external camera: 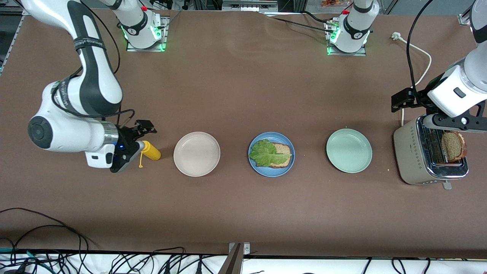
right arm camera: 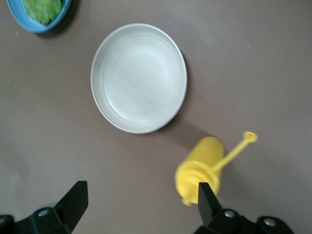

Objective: Make sandwich in blue plate with both arms
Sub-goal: 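Lower the open right gripper around the mustard bottle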

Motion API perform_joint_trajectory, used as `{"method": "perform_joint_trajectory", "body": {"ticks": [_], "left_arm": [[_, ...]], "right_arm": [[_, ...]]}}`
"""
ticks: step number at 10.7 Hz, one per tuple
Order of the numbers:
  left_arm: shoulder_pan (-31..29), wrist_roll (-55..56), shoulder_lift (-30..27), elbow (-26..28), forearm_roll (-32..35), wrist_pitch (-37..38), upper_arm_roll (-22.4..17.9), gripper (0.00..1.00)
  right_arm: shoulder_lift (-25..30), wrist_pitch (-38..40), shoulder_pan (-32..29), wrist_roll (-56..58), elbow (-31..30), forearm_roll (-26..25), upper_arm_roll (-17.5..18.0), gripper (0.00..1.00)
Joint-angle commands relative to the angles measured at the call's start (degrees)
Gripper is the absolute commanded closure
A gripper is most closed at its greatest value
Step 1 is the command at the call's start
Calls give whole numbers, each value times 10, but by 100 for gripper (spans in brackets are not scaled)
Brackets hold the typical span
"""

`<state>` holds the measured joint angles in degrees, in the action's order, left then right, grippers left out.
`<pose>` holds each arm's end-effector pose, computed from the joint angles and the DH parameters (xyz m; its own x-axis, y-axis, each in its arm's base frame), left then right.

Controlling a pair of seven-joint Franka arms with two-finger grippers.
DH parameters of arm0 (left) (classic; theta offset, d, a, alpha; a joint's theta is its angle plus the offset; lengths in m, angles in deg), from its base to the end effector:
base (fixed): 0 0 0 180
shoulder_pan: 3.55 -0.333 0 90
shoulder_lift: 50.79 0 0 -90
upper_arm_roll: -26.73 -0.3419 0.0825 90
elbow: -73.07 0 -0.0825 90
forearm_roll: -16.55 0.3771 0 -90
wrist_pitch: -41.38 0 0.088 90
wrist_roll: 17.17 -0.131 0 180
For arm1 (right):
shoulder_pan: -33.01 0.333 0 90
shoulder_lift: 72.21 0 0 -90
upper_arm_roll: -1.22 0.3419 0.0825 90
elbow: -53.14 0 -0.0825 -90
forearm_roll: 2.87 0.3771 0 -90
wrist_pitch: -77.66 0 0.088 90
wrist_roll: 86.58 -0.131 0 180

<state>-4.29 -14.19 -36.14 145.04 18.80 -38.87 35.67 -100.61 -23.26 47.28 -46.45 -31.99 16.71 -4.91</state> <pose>0.6064 -0.0676 0.6090 0.9907 -0.0828 -0.1079 -0.0839 -0.9965 -0.0055 0.6594 0.1433 0.3781 0.7328 0.6805 -0.0030 0.6388 -0.6894 -0.3417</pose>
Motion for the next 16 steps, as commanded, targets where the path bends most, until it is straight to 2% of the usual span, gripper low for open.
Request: {"method": "perform_joint_trajectory", "body": {"ticks": [1, 5, 9, 12, 16], "left_arm": [[0, -3, -3, -6, 9, 10, 1, 0], [0, -3, -3, -6, 9, 10, 1, 0], [0, -1, -3, -6, 8, 10, 2, 0], [0, 2, -3, -6, 8, 10, 2, 0], [-1, -5, -3, -5, 9, 10, -1, 0]], "right_arm": [[14, 3, -13, 135, -21, -6, -21, 0], [3, -4, -65, 311, -21, 10, -21, 0], [-51, -3, -124, 500, -19, 104, -23, 0], [-75, 1, -128, 564, -20, 138, -29, 0], [-116, 12, -151, 772, -21, 244, -36, 0]]}}
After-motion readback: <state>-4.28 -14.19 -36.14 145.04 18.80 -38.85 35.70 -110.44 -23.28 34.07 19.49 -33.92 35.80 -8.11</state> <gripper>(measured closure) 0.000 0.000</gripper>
